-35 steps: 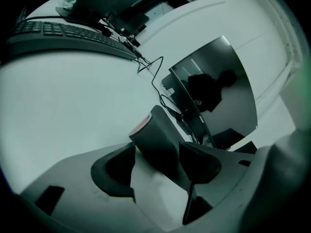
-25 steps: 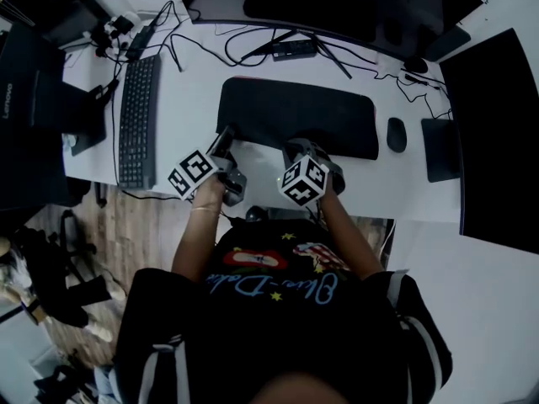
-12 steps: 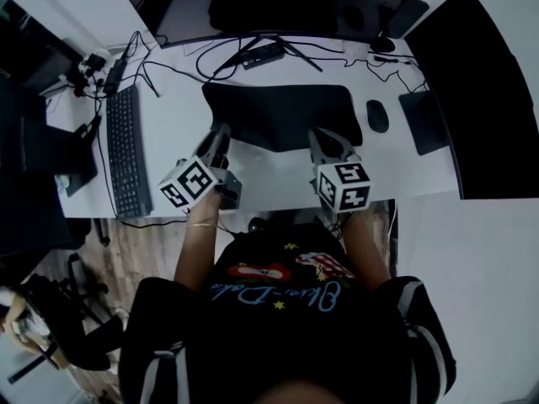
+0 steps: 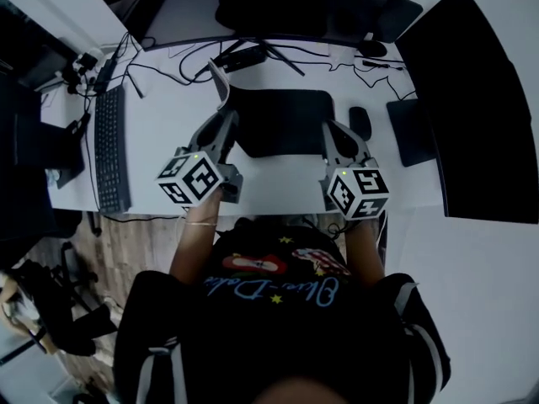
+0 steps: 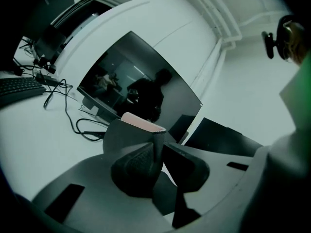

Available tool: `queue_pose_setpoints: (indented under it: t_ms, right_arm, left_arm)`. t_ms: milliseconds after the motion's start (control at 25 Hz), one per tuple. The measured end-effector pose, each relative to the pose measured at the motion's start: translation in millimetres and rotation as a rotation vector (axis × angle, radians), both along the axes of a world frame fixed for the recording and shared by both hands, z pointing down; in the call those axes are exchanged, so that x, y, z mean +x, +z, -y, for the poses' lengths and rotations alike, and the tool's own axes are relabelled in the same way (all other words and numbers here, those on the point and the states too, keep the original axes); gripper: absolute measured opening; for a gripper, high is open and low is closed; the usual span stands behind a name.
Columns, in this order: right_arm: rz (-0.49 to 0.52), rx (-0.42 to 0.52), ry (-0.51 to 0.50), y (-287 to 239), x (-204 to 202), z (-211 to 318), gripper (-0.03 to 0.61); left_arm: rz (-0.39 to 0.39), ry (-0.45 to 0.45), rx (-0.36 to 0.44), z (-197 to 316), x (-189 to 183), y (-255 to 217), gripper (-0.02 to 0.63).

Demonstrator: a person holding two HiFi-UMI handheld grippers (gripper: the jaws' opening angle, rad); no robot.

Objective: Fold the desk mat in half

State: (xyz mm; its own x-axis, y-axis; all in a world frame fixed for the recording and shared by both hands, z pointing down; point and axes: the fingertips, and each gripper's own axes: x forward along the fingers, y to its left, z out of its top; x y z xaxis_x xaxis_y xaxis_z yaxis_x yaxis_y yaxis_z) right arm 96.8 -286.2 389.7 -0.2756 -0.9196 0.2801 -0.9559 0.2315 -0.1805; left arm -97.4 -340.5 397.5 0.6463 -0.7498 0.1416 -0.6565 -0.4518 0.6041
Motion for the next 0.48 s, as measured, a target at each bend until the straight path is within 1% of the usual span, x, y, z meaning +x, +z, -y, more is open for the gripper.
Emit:
queue_pose_setpoints:
  t_ms: [160,320,480]
  right_arm:
    - [0.047,0.035,-0.039,-15,20,-3,0.002]
    - [-0.002,0.065,-0.056,-28,40,-9,0.000]
    - [-0.010,0.082,-0.067,-33,61,-16,0.000]
  left_arm:
    - [0.051,0.022,0.021,-1,39,-4,0.057]
    - [0.068,0.049,0.015,-3,73,0,0.052]
    - [0.082,0.077,0.004,-8,107,7,0.050]
